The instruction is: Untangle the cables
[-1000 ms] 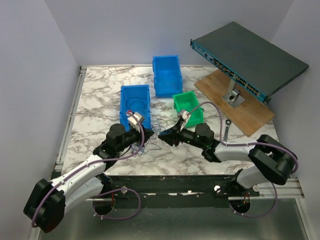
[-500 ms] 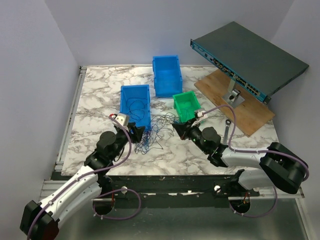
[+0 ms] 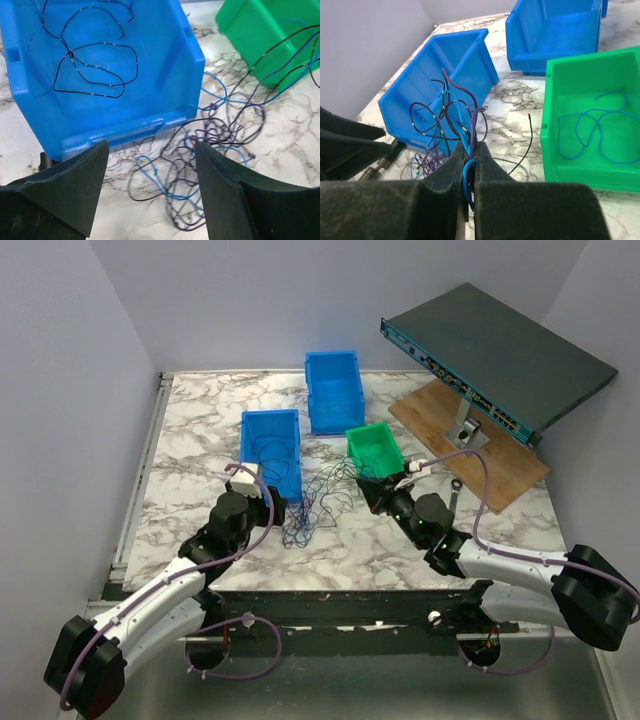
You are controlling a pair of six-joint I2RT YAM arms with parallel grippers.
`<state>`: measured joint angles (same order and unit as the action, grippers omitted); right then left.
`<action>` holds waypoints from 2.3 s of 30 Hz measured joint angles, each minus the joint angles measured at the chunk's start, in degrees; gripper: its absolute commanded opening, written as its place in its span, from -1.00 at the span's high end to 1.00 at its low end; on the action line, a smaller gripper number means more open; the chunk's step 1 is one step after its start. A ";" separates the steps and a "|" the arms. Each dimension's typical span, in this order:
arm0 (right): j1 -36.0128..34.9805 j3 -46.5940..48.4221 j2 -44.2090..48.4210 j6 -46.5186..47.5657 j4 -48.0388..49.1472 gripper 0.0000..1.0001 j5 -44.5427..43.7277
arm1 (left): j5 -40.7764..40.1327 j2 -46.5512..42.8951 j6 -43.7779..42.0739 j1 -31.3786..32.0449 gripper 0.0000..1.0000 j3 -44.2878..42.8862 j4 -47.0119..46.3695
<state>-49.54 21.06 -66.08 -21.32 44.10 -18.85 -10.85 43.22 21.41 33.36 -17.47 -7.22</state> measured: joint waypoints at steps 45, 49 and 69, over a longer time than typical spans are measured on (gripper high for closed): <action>-0.44 -0.46 -1.38 -28.92 -21.18 0.98 -45.81 | 4.94 -3.89 2.23 -1.62 1.00 0.39 -0.52; -1.22 1.29 -1.33 -35.47 -25.57 0.98 -47.15 | 2.14 -10.43 4.61 -1.38 1.00 1.70 -0.26; 0.46 7.52 -7.32 -31.06 -36.74 -0.70 -42.73 | -3.87 -17.75 3.93 -2.54 1.00 7.21 -0.02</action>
<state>-49.08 28.58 -73.41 -52.38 7.35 -61.58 -14.72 25.47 25.34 30.83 -10.26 -7.25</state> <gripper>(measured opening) 0.831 0.006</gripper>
